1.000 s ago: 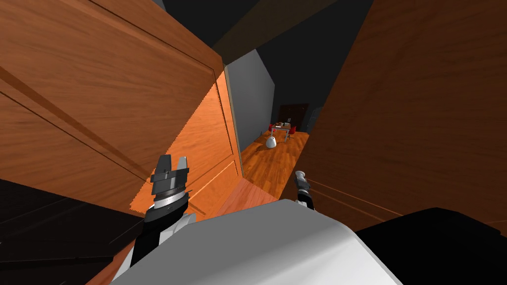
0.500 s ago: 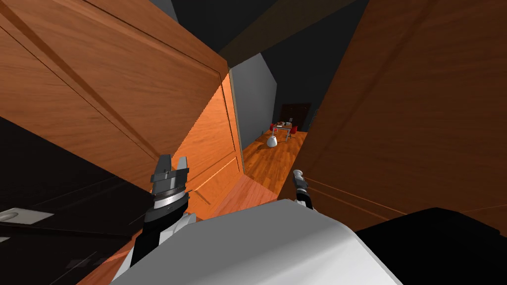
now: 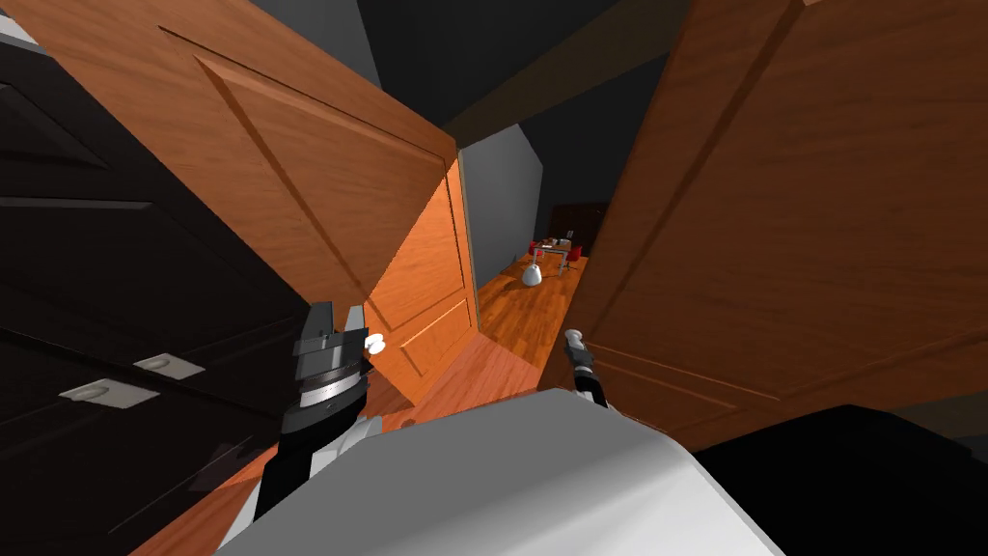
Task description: Pull the door open
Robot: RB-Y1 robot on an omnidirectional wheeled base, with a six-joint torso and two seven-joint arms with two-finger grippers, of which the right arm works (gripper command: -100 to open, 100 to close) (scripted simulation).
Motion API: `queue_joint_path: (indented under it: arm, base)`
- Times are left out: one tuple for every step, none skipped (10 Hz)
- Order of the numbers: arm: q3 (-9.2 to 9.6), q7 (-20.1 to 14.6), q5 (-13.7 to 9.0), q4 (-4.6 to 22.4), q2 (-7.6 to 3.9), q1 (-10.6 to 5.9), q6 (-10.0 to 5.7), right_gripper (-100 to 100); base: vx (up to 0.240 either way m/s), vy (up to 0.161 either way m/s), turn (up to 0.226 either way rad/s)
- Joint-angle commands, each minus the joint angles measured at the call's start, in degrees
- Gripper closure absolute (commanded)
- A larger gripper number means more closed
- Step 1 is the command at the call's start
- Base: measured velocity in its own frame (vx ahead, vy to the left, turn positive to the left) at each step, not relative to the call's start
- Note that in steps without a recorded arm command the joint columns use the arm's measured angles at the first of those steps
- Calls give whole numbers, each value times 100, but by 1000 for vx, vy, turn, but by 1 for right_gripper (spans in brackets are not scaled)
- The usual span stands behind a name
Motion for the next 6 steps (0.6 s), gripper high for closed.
queue_joint_path:
  arm:
    - [0, 0, 0, 0, 0, 0, 0, 100]
    - [129, -103, 80, -37, -20, 45, -5, 100]
    - [184, -148, 115, -59, -38, 61, -14, 100]
    - [244, -198, 154, -83, -57, 79, -23, 100]
    - [341, -278, 216, -123, -87, 108, -38, 100]
    - [406, -332, 258, -149, -108, 127, -47, 100]
  base:
    - [-104, 26, 12]
    - [-170, -9, 67]
    - [-258, -4, 85]
    - [-240, 6, 64]
    - [-266, -11, 80]
    - [-255, 0, 72]
